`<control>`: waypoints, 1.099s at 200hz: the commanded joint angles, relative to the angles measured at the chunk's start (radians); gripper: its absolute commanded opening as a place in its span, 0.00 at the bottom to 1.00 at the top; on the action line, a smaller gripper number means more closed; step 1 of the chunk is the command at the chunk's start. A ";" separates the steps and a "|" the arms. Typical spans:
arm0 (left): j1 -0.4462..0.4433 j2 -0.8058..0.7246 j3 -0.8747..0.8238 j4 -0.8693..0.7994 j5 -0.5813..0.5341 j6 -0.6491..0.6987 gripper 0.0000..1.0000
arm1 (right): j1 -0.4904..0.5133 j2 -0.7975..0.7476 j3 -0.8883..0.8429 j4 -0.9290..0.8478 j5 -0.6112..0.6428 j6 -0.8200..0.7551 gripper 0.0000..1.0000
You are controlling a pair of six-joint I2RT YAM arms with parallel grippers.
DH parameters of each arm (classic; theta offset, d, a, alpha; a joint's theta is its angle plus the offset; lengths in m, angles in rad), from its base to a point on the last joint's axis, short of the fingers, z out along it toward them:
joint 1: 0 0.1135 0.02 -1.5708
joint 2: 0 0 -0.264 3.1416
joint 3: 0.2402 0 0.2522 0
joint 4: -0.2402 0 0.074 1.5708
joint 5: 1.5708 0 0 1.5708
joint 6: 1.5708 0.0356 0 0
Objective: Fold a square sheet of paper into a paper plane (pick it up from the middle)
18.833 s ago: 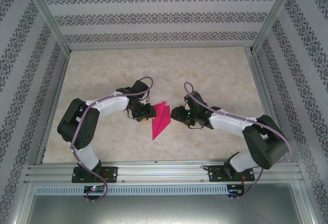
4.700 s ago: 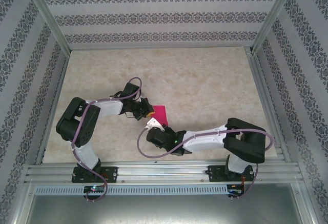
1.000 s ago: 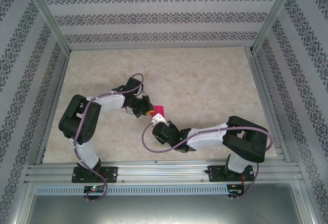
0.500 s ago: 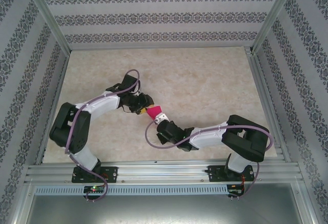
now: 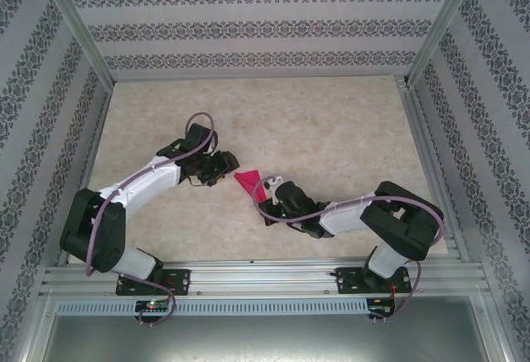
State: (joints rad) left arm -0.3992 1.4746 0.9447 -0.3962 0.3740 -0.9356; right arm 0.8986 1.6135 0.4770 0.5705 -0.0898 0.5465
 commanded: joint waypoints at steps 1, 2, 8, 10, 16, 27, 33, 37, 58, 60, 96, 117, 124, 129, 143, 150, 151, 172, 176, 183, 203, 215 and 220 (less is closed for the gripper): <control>0.000 0.034 -0.016 0.035 0.057 -0.009 0.58 | -0.025 0.002 -0.017 0.097 -0.119 0.057 0.00; 0.000 0.035 -0.015 0.036 0.058 -0.010 0.58 | -0.026 0.002 -0.017 0.097 -0.121 0.058 0.00; -0.001 0.048 -0.012 0.043 0.070 -0.014 0.59 | -0.027 0.005 -0.017 0.099 -0.127 0.058 0.00; -0.001 0.053 -0.011 0.046 0.076 -0.014 0.59 | -0.027 0.007 -0.017 0.099 -0.128 0.057 0.00; -0.001 0.066 -0.009 0.060 0.089 -0.019 0.61 | -0.028 0.009 -0.016 0.101 -0.132 0.056 0.00; -0.003 0.099 0.002 0.068 0.109 -0.027 0.62 | -0.028 0.014 -0.017 0.101 -0.132 0.053 0.00; -0.005 0.116 0.012 0.070 0.118 -0.029 0.62 | -0.028 0.016 -0.017 0.103 -0.130 0.050 0.00; -0.007 0.126 0.019 0.072 0.125 -0.029 0.62 | -0.028 0.018 -0.017 0.103 -0.129 0.049 0.00; -0.012 0.181 0.059 0.051 0.139 -0.024 0.63 | -0.028 0.024 -0.016 0.102 -0.123 0.037 0.00; -0.013 0.187 0.062 0.049 0.139 -0.023 0.63 | -0.028 0.025 -0.016 0.104 -0.123 0.037 0.00; -0.013 0.255 0.120 0.008 0.155 -0.017 0.62 | -0.024 0.038 -0.016 0.099 -0.101 0.018 0.00; -0.014 0.291 0.143 -0.030 0.158 -0.003 0.56 | -0.017 0.037 -0.016 0.099 -0.082 0.004 0.00; -0.013 0.303 0.148 -0.040 0.162 0.001 0.52 | -0.014 0.038 -0.017 0.099 -0.077 -0.001 0.00; -0.013 0.309 0.149 -0.044 0.164 0.004 0.49 | -0.012 0.036 -0.017 0.097 -0.075 -0.004 0.00; -0.013 0.321 0.153 -0.048 0.173 0.010 0.41 | -0.008 0.033 -0.016 0.097 -0.067 -0.009 0.01; -0.013 0.324 0.156 -0.055 0.170 0.016 0.40 | -0.005 0.031 -0.017 0.097 -0.062 -0.012 0.01; -0.013 0.324 0.156 -0.057 0.169 0.016 0.39 | -0.005 0.031 -0.017 0.097 -0.061 -0.014 0.01; -0.014 0.332 0.169 -0.080 0.170 0.034 0.34 | 0.003 0.031 -0.017 0.095 -0.050 -0.026 0.02; -0.014 0.333 0.173 -0.086 0.168 0.038 0.33 | 0.005 0.031 -0.017 0.094 -0.048 -0.028 0.02; -0.013 0.338 0.181 -0.095 0.168 0.044 0.31 | 0.006 0.031 -0.017 0.093 -0.047 -0.033 0.03; -0.013 0.354 0.201 -0.112 0.174 0.056 0.25 | 0.014 0.031 -0.015 0.091 -0.036 -0.043 0.03; -0.013 0.357 0.207 -0.120 0.177 0.062 0.18 | 0.017 0.031 -0.015 0.088 -0.028 -0.045 0.04; -0.014 0.358 0.209 -0.123 0.175 0.064 0.15 | 0.017 0.031 -0.015 0.088 -0.027 -0.047 0.05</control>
State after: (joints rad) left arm -0.4057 1.8198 1.1233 -0.4603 0.5312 -0.9081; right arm 0.9016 1.6398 0.4709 0.6403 -0.1463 0.5320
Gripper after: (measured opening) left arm 0.202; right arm 0.055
